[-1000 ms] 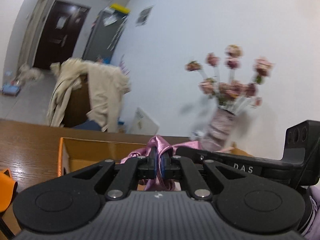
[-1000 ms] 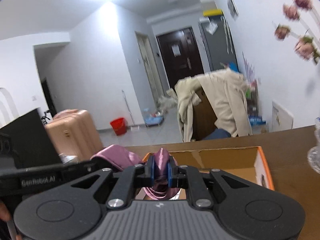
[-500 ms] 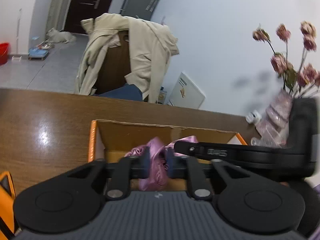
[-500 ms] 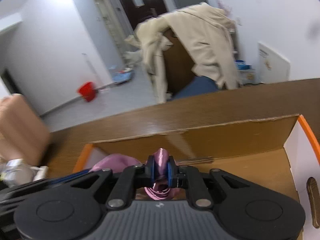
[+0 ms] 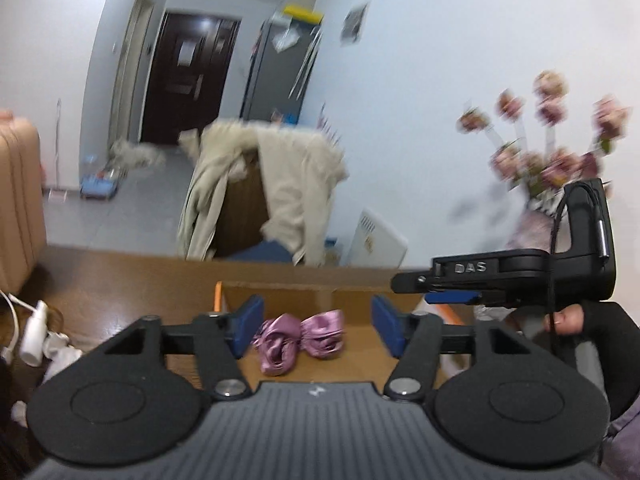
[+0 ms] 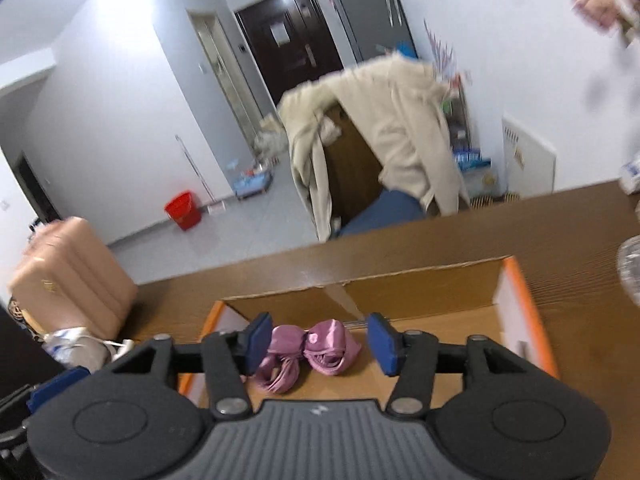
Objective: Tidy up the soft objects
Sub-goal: 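Lower both scrunchies into the cardboard box and open both tools, then withdraw both tools from the box back toward the table items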
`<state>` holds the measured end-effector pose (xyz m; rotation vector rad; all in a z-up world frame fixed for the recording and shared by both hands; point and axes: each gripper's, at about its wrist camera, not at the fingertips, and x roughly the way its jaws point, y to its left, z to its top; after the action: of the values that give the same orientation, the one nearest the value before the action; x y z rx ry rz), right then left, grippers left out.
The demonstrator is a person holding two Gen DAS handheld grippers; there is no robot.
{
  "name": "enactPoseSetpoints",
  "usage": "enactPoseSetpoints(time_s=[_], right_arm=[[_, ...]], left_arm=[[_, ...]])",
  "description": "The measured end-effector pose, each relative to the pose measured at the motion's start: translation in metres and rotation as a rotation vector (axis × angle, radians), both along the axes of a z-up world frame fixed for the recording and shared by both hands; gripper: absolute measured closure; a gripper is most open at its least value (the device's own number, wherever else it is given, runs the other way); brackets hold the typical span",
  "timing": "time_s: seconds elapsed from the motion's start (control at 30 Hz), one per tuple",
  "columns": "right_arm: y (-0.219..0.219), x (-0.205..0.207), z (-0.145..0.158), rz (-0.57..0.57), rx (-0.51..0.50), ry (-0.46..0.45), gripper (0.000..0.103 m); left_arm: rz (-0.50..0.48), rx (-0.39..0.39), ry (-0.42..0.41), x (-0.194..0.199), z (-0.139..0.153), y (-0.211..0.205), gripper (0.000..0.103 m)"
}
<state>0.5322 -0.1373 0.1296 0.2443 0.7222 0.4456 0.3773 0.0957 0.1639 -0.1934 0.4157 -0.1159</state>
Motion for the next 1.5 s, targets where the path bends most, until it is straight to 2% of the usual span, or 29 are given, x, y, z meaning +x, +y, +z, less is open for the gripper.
enactPoseSetpoints(time_s=[0.03,0.1,0.2,0.3,0.37,0.5,0.63,0.73,0.83,0.9,1.0,1.07,1.3,1.5], right_arm=[[-0.007,-0.016,0.01,-0.002,-0.002,-0.024,0.048],[-0.02,-0.053,0.029,0.002,-0.01,-0.073,0.045],[-0.039,-0.107,0.046,0.005,-0.022,-0.151,0.034],[-0.052,-0.161,0.05,-0.003,-0.053,-0.233,0.032],[-0.058,-0.206,0.045,-0.023,-0.089,-0.298,0.027],[-0.061,-0.283,0.016,-0.067,-0.139,-0.417,0.015],[-0.052,-0.361,-0.03,-0.129,-0.247,-0.535,0.014],[-0.048,-0.402,-0.056,-0.186,-0.225,-0.549,0.008],[-0.041,-0.441,-0.089,-0.253,-0.249,-0.582,0.008],[-0.037,-0.461,-0.111,-0.283,-0.248,-0.549,0.004],[-0.027,-0.472,-0.128,-0.24,-0.22,-0.493,0.004],[-0.022,-0.471,-0.128,-0.205,-0.223,-0.507,0.004],[-0.024,-0.468,-0.129,-0.238,-0.219,-0.504,0.004],[-0.023,-0.446,-0.122,-0.234,-0.21,-0.49,0.006]], left_arm=[[0.004,0.01,-0.029,-0.017,0.007,-0.004,0.023],[0.009,0.047,-0.083,-0.049,0.018,-0.013,0.021],[-0.019,0.088,-0.134,-0.096,0.023,-0.025,0.016],[-0.042,0.107,-0.165,-0.143,0.015,-0.033,0.015],[-0.039,0.134,-0.195,-0.175,0.005,-0.04,0.009],[-0.024,0.154,-0.26,-0.235,-0.028,-0.046,0.004],[-0.029,0.191,-0.319,-0.285,-0.066,-0.052,0.003],[-0.032,0.179,-0.329,-0.313,-0.092,-0.052,0.001],[-0.022,0.154,-0.31,-0.332,-0.116,-0.048,0.001],[-0.02,0.153,-0.287,-0.341,-0.128,-0.045,0.001],[-0.02,0.156,-0.269,-0.346,-0.136,-0.041,0.001],[-0.018,0.16,-0.272,-0.344,-0.137,-0.039,0.001],[-0.022,0.144,-0.25,-0.328,-0.139,-0.032,0.001],[-0.036,0.143,-0.168,-0.295,-0.135,-0.032,0.001]])
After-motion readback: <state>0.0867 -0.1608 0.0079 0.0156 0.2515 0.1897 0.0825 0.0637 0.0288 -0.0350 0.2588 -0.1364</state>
